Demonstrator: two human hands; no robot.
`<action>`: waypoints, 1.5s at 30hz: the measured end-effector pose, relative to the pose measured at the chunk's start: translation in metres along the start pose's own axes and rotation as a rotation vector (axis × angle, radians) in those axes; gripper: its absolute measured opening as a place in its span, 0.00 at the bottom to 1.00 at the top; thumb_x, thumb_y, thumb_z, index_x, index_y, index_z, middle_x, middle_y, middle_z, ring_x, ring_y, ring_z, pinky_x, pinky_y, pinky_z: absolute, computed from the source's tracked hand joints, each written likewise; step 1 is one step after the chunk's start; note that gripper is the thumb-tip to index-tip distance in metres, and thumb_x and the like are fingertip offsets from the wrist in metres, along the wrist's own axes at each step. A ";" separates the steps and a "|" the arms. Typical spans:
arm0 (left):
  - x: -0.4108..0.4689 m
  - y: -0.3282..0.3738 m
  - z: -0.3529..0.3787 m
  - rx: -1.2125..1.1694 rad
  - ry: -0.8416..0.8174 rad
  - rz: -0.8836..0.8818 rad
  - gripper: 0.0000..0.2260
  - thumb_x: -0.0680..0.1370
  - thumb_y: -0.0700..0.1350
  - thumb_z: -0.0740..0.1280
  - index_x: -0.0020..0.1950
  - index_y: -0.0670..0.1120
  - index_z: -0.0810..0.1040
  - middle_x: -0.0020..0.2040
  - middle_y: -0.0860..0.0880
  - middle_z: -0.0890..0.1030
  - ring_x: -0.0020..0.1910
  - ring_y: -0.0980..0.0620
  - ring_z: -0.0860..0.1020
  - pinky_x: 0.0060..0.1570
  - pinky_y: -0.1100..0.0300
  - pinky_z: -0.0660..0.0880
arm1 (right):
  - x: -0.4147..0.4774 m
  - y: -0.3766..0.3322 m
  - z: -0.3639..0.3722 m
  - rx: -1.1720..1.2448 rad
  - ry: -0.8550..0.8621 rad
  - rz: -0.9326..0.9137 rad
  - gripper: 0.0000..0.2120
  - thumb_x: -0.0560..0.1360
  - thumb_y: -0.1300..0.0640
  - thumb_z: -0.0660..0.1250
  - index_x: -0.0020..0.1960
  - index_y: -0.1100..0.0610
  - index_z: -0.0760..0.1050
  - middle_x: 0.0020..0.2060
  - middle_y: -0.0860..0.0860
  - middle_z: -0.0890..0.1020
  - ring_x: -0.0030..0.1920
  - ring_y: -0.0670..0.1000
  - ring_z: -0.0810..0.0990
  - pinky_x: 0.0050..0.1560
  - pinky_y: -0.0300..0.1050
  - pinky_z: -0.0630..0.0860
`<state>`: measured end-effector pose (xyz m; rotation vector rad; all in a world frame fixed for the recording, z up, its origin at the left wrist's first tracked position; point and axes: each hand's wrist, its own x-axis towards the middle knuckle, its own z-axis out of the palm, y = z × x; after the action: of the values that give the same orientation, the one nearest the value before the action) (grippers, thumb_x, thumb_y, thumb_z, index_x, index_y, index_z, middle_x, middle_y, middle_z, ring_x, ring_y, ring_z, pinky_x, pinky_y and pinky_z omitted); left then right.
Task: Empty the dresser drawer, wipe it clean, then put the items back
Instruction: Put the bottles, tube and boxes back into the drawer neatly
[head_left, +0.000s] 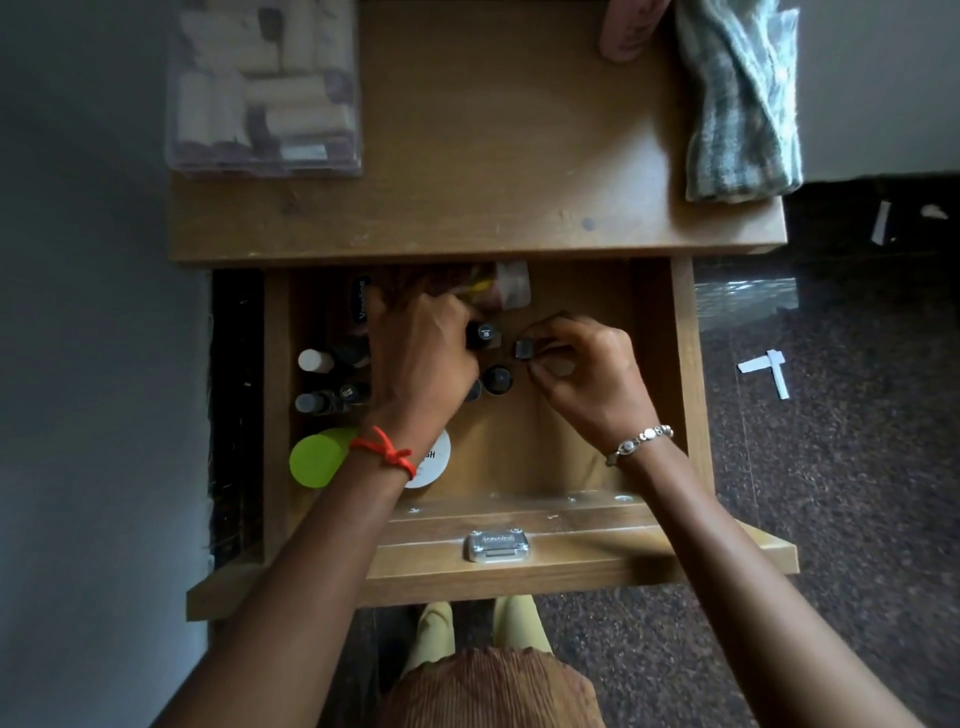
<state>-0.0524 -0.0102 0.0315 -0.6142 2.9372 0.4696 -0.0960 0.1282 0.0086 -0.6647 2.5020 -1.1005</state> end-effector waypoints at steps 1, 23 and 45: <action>0.001 -0.001 0.001 0.021 -0.005 -0.004 0.08 0.68 0.41 0.68 0.45 0.50 0.83 0.41 0.44 0.84 0.50 0.43 0.78 0.58 0.51 0.52 | 0.000 0.000 0.000 -0.011 -0.002 -0.011 0.12 0.66 0.72 0.68 0.48 0.64 0.80 0.43 0.59 0.83 0.41 0.53 0.83 0.45 0.28 0.74; -0.005 0.029 -0.093 -0.397 -0.058 0.041 0.15 0.68 0.46 0.74 0.54 0.50 0.80 0.51 0.50 0.82 0.49 0.52 0.79 0.51 0.56 0.78 | 0.023 -0.043 -0.059 0.064 0.329 -0.028 0.07 0.68 0.66 0.67 0.44 0.61 0.81 0.35 0.54 0.83 0.33 0.52 0.82 0.37 0.40 0.79; 0.096 0.060 -0.103 -0.904 0.062 0.369 0.16 0.75 0.42 0.65 0.63 0.47 0.69 0.53 0.57 0.75 0.52 0.66 0.75 0.54 0.71 0.72 | 0.091 -0.082 -0.102 0.027 0.588 0.017 0.12 0.66 0.54 0.74 0.44 0.61 0.78 0.36 0.49 0.79 0.38 0.49 0.80 0.36 0.39 0.76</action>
<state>-0.1680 -0.0263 0.1297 -0.1157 2.7593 1.8738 -0.1971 0.0925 0.1266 -0.3388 2.9510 -1.4933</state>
